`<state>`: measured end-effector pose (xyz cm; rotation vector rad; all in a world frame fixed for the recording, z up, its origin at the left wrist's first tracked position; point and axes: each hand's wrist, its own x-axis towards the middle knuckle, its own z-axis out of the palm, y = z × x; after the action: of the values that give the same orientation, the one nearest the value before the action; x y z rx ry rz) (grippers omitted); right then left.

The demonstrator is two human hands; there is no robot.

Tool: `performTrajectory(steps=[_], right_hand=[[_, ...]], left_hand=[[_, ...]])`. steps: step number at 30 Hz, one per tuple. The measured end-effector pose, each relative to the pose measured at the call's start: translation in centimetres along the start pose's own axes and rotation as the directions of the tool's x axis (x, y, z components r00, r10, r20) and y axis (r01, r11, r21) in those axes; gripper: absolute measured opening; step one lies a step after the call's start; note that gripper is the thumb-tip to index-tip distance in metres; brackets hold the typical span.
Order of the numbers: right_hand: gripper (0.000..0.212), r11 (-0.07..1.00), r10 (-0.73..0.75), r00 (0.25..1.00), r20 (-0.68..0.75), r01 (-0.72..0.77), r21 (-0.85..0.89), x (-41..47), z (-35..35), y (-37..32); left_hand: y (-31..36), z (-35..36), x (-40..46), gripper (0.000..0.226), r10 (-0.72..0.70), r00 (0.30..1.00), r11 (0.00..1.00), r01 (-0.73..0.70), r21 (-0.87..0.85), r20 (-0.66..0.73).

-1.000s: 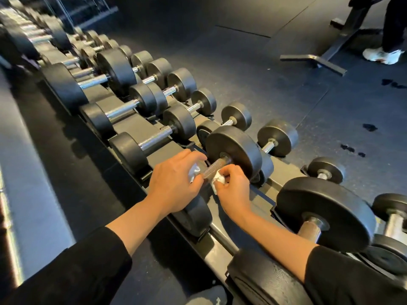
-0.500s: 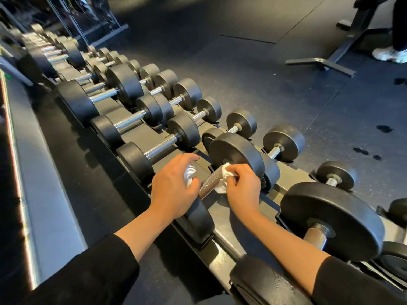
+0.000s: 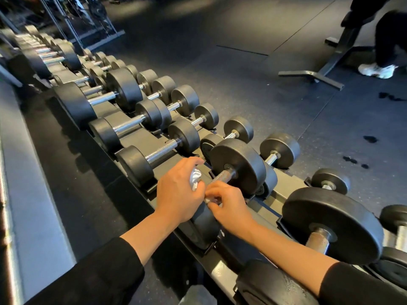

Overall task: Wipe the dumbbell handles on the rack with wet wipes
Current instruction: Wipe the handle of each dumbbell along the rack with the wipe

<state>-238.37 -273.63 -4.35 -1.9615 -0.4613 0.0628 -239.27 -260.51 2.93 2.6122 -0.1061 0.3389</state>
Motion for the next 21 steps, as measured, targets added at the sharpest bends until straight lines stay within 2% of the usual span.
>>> performTrajectory(steps=[3,6,9,11,12,16,18,21], right_hand=[[0.03,0.999,0.014,0.999,0.043,-0.012,-0.04,0.3,-0.4,0.0],[0.032,0.997,0.04,0.996,0.079,-0.035,-0.073,0.9,-1.4,-0.6],[0.03,0.967,0.132,0.983,-0.125,-0.156,-0.201,2.2,-2.8,-0.8],[0.028,0.912,0.213,0.946,-0.245,-0.283,-0.297,3.3,-3.3,-1.2],[0.029,0.874,0.249,0.934,-0.255,-0.331,-0.357,3.8,-3.3,-1.4],[0.024,0.694,0.392,0.909,-0.14,-0.393,-0.603,5.6,-1.9,-2.1],[0.018,0.684,0.398,0.913,-0.094,-0.363,-0.633,6.1,-1.4,-2.6],[0.031,0.668,0.438,0.899,-0.019,-0.34,-0.662,6.3,-1.5,-3.9]], left_hand=[[-0.4,0.1,0.1,0.04,0.015,1.0,0.999,-0.015,-0.031,-0.006],[-0.9,0.1,0.1,0.041,0.055,0.997,0.998,-0.053,-0.038,0.053],[-1.5,-0.7,1.3,0.038,0.099,0.969,0.982,-0.057,-0.182,0.227],[-2.7,-1.2,3.2,0.034,0.105,0.914,0.935,0.043,-0.352,0.391],[-3.5,-1.3,4.4,0.033,0.115,0.886,0.914,0.083,-0.397,0.449],[-8.3,0.6,8.6,0.035,0.099,0.853,0.941,0.088,-0.327,0.512],[-10.5,2.4,9.5,0.039,0.076,0.85,0.958,0.083,-0.275,0.521],[-12.5,5.1,9.5,0.044,0.094,0.855,0.962,0.054,-0.267,0.511]])
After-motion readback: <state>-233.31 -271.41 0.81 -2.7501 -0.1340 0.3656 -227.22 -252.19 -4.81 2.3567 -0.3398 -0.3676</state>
